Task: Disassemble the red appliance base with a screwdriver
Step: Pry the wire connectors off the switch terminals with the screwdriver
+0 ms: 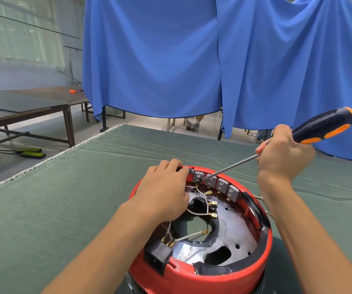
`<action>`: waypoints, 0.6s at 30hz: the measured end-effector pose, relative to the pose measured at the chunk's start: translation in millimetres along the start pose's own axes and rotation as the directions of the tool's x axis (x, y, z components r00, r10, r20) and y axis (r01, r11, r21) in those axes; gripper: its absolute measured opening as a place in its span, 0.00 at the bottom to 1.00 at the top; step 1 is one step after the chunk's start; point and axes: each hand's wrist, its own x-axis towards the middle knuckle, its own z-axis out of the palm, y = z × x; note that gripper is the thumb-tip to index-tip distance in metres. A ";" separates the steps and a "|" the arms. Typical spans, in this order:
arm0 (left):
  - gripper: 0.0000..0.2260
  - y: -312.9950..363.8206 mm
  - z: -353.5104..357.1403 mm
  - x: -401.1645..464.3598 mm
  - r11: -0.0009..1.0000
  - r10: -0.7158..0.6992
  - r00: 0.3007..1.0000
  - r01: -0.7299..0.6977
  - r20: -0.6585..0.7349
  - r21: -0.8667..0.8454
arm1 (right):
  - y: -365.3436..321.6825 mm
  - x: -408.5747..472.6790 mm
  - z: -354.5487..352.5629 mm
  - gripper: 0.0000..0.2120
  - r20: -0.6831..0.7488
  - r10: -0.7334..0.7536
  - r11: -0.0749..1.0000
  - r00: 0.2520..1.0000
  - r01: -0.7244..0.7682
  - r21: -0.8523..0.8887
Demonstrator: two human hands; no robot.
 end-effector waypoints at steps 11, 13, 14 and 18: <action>0.24 -2.3 -0.1 0.2 1.000 -0.021 1.000 0.021 -0.002 -0.004 | -8.9 -7.5 7.9 0.08 0.018 -0.072 0.997 0.997 0.071 0.034; 0.26 -2.8 1.6 -1.1 1.000 -0.018 1.000 0.018 0.013 -0.016 | -13.6 -14.9 6.9 0.09 0.017 -0.110 0.991 0.994 0.108 0.075; 0.26 -2.8 2.3 -1.8 1.000 -0.015 1.000 0.015 0.020 -0.020 | -15.2 -18.5 6.1 0.10 0.019 -0.126 0.987 0.992 0.123 0.099; 0.28 -1.2 2.8 -3.1 1.000 0.002 0.998 -0.003 0.063 0.005 | -20.2 -30.6 3.8 0.10 0.057 -0.183 0.972 0.982 0.172 0.158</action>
